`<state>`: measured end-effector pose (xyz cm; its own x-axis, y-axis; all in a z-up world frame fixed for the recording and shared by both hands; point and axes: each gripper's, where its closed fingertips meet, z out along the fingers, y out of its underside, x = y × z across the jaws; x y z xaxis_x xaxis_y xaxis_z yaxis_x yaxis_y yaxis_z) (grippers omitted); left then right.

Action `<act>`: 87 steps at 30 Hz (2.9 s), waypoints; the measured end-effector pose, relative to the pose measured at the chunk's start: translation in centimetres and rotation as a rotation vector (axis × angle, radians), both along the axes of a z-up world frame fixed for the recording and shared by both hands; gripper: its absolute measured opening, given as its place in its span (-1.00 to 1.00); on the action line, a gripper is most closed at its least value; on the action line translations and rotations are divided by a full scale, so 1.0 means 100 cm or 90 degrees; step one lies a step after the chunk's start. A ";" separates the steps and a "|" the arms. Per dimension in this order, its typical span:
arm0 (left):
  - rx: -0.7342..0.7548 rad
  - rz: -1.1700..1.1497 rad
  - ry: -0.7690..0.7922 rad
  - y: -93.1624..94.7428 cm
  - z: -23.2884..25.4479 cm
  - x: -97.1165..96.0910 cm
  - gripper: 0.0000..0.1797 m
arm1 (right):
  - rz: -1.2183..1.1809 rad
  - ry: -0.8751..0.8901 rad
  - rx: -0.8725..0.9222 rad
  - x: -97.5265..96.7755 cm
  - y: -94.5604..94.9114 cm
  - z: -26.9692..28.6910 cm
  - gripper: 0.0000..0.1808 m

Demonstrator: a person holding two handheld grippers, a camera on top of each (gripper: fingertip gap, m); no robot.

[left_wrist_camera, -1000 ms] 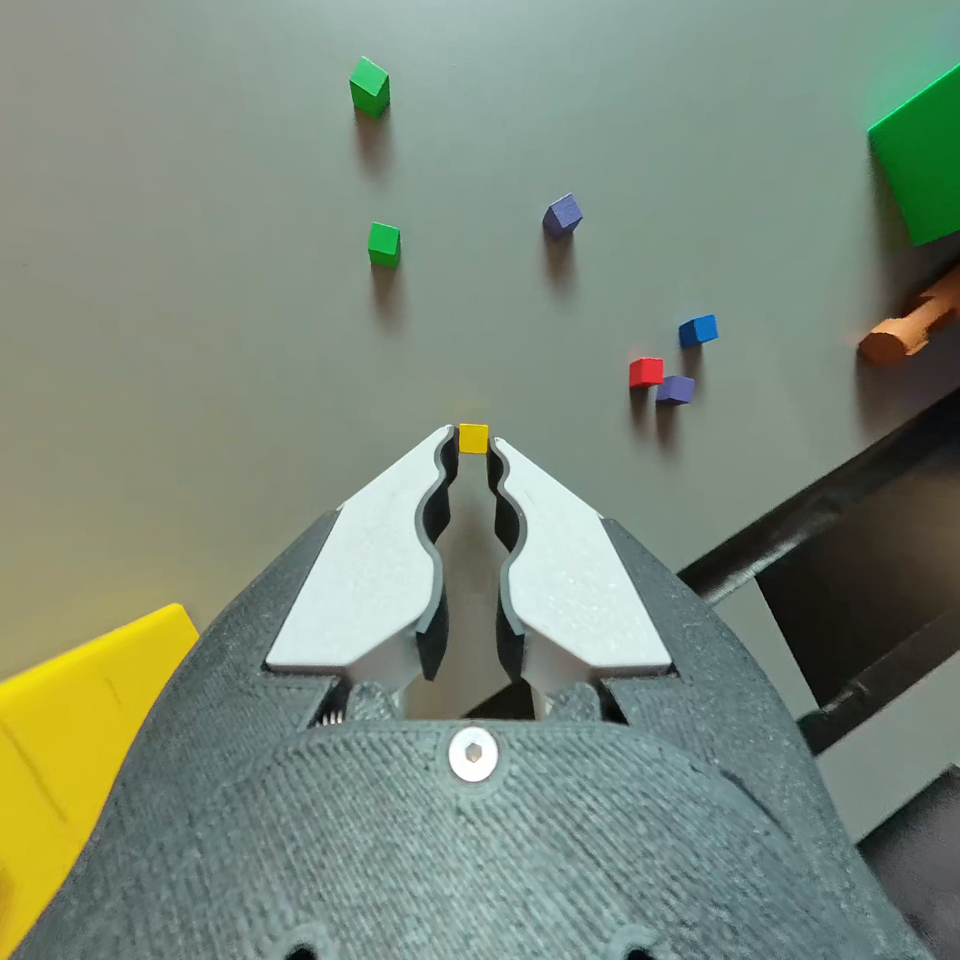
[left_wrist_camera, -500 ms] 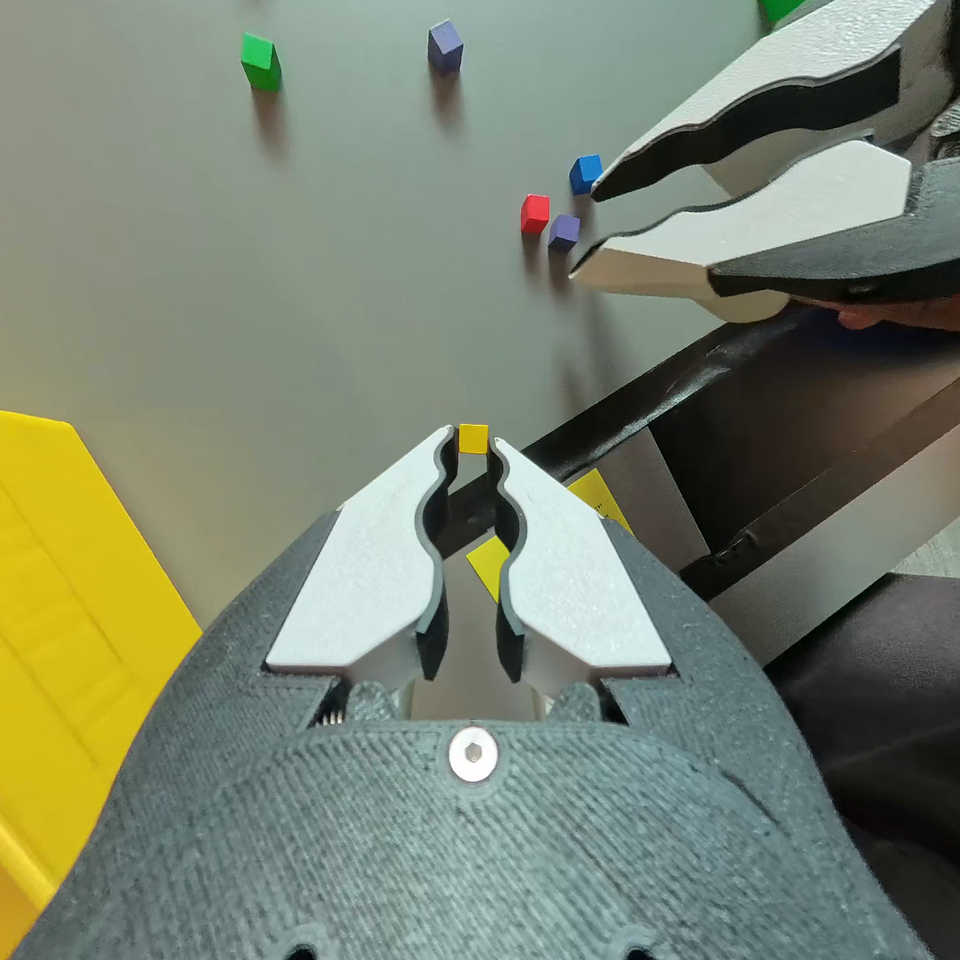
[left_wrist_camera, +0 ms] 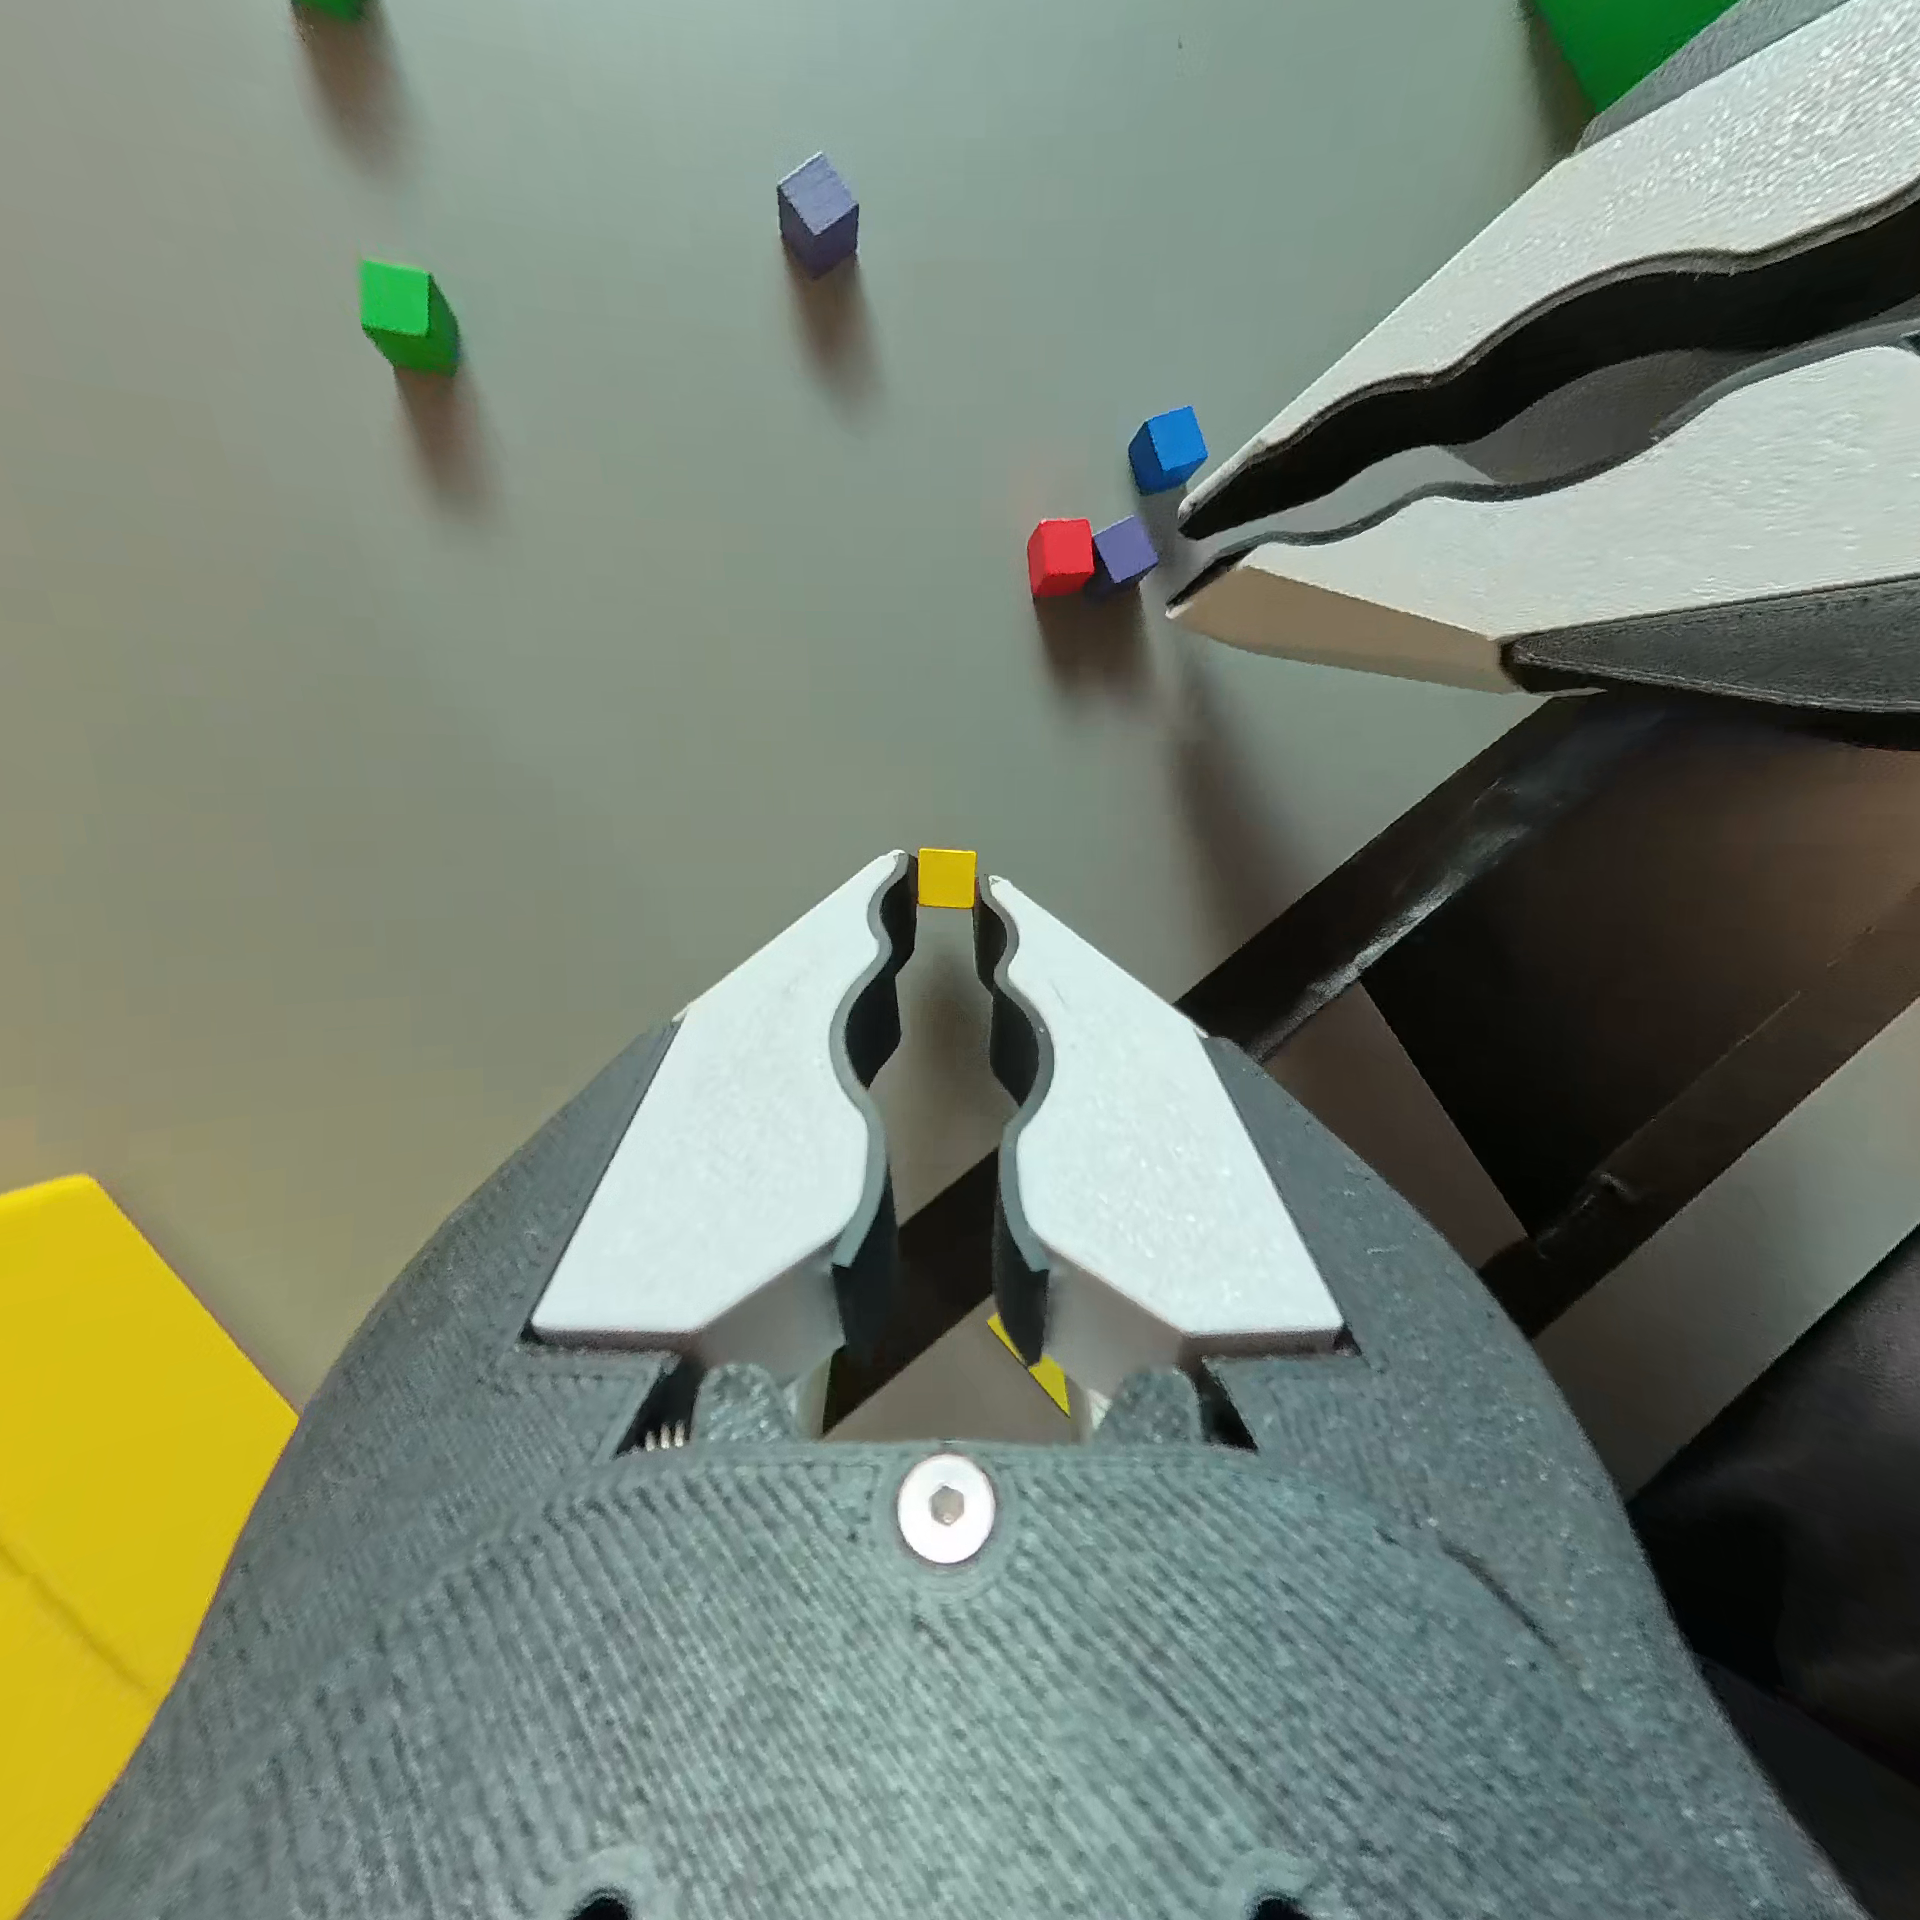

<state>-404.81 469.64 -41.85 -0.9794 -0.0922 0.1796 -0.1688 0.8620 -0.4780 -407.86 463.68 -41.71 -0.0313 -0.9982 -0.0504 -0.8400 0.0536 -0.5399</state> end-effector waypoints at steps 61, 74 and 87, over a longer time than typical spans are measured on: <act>-0.055 0.080 -0.003 0.025 0.022 0.021 -0.86 | 0.108 -0.078 -0.021 0.026 0.056 0.022 -0.89; -0.038 0.138 0.012 0.032 0.013 0.022 -0.85 | 0.155 -0.042 -0.006 0.036 0.057 0.005 -0.85; -0.052 0.144 0.003 0.003 0.016 0.039 -0.82 | -0.029 -0.054 -0.013 0.005 -0.007 0.018 -0.66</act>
<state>-400.87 469.92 -40.28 -0.9345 -0.2946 0.1999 -0.3559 0.7602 -0.5436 -407.35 462.94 -39.91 -0.0728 -0.9968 -0.0344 -0.7878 0.0786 -0.6108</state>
